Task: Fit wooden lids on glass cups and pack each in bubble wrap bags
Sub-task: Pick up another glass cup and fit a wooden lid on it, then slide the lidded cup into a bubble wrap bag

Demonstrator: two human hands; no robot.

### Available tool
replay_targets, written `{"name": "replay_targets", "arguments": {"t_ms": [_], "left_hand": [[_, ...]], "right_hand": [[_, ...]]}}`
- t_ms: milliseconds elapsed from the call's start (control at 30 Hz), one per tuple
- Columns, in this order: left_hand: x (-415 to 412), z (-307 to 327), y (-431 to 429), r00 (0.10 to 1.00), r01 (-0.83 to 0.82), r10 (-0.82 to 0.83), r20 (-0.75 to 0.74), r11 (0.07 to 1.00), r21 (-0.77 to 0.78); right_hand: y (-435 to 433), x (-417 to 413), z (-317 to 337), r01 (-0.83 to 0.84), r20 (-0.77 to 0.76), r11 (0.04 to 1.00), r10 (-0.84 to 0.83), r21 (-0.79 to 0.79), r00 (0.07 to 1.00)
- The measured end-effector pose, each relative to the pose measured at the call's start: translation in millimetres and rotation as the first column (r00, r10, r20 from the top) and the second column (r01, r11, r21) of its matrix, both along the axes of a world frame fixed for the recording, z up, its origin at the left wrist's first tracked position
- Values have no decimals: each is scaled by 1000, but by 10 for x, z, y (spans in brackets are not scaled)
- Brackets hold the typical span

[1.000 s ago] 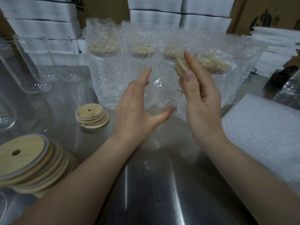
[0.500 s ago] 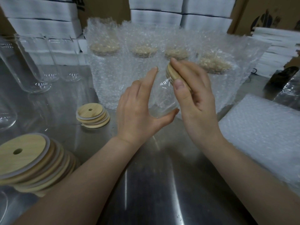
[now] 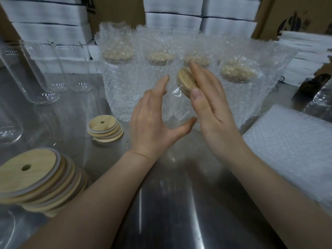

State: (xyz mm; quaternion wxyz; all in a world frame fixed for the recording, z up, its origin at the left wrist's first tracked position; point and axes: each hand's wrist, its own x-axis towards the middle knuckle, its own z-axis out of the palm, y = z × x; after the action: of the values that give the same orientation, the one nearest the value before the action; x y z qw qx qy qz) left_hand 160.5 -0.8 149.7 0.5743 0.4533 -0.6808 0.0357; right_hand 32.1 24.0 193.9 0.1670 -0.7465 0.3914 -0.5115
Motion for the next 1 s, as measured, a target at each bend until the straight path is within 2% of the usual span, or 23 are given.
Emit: {"name": "replay_targets", "arguments": {"t_ms": [67, 133, 200, 233, 267, 333, 367, 400, 467, 533, 767, 867, 933, 1000], "left_hand": [[6, -16, -23, 996, 22, -18, -93, 999, 41], [30, -38, -51, 981, 31, -13, -191, 996, 88], [58, -57, -78, 959, 31, 4, -283, 992, 121], [67, -61, -89, 943, 41, 6, -332, 990, 135], [71, -65, -100, 929, 49, 9, -370, 988, 147], [77, -75, -117, 914, 59, 15, -406, 984, 169], [76, -78, -123, 911, 66, 13, -413, 982, 178], [76, -82, -128, 909, 74, 10, -418, 980, 184], [74, -91, -135, 906, 92, -1, -424, 977, 194], [70, -94, -136, 908, 107, -14, -418, 974, 200], [56, -100, -116, 925, 143, -50, -376, 964, 223], [56, -87, -113, 922, 157, -57, -382, 959, 236], [55, -79, -107, 918, 167, -58, -393, 954, 248], [47, -71, -91, 915, 172, -55, -399, 950, 262]], "right_hand": [[62, -21, 80, 111, 8, 989, -110, -99, 994], [133, -112, 187, 251, 124, 947, -230, -200, 965], [208, -303, 281, 364, 192, 917, -332, -162, 923], [240, -436, 302, 413, 142, 906, -398, -90, 906], [265, -589, 288, 477, 29, 879, -477, -15, 878], [334, -925, 167, 625, -293, 776, -581, 82, 759], [380, -1060, 98, 674, -420, 731, -580, 108, 698], [421, -1169, 36, 688, -502, 709, -543, 154, 673], [486, -1299, -47, 676, -570, 687, -454, 266, 685], [499, -1366, -80, 680, -601, 683, -434, 267, 671], [501, -1428, -32, 728, -541, 656, -545, 200, 641], [567, -1419, -18, 745, -478, 657, -620, 116, 622], [590, -1484, -29, 738, -396, 669, -658, 81, 640], [626, -1466, 13, 697, -276, 713, -656, 78, 703]]}}
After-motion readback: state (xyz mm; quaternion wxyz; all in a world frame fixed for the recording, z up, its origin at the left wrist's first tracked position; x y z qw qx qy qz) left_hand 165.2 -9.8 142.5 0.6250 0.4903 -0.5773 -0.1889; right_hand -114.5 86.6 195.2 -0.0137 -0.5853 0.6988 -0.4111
